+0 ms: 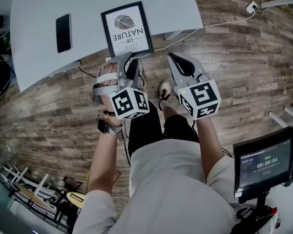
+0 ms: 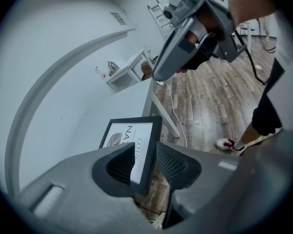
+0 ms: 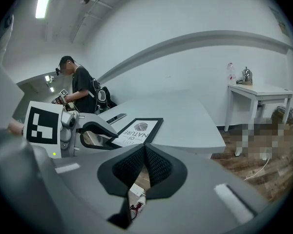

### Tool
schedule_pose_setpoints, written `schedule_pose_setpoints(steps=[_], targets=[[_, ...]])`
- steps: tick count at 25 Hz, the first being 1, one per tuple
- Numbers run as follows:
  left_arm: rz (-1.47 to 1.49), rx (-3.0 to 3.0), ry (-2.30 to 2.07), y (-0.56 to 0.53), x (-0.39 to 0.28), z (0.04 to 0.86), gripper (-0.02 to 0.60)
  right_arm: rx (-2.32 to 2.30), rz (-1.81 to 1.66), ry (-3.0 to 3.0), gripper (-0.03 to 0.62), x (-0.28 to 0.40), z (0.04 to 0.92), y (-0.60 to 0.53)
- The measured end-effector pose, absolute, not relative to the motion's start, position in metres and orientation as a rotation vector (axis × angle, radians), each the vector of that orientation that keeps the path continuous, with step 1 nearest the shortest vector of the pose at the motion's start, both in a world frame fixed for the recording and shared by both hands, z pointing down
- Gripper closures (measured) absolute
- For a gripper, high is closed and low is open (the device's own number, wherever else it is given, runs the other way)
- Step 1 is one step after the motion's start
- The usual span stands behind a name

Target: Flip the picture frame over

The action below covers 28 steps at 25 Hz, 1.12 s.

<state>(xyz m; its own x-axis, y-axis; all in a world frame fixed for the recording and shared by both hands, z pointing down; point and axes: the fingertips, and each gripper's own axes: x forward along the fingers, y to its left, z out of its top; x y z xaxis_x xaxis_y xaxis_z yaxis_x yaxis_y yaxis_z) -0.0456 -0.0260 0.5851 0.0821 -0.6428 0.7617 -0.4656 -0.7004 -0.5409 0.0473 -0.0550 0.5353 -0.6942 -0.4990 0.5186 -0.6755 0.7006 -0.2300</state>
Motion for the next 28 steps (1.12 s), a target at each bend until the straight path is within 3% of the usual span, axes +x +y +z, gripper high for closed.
schedule_pose_setpoints(steps=[21, 28], targets=[[-1.674, -1.868, 1.021, -0.029, -0.049, 0.615, 0.442, 0.902, 0.606, -2.449, 0.592, 0.05, 0.561, -0.039], [-1.675, -1.868, 1.034, -0.031, -0.049, 0.609, 0.483, 0.912, 0.617, -2.442, 0.591, 0.055, 0.557, -0.041]])
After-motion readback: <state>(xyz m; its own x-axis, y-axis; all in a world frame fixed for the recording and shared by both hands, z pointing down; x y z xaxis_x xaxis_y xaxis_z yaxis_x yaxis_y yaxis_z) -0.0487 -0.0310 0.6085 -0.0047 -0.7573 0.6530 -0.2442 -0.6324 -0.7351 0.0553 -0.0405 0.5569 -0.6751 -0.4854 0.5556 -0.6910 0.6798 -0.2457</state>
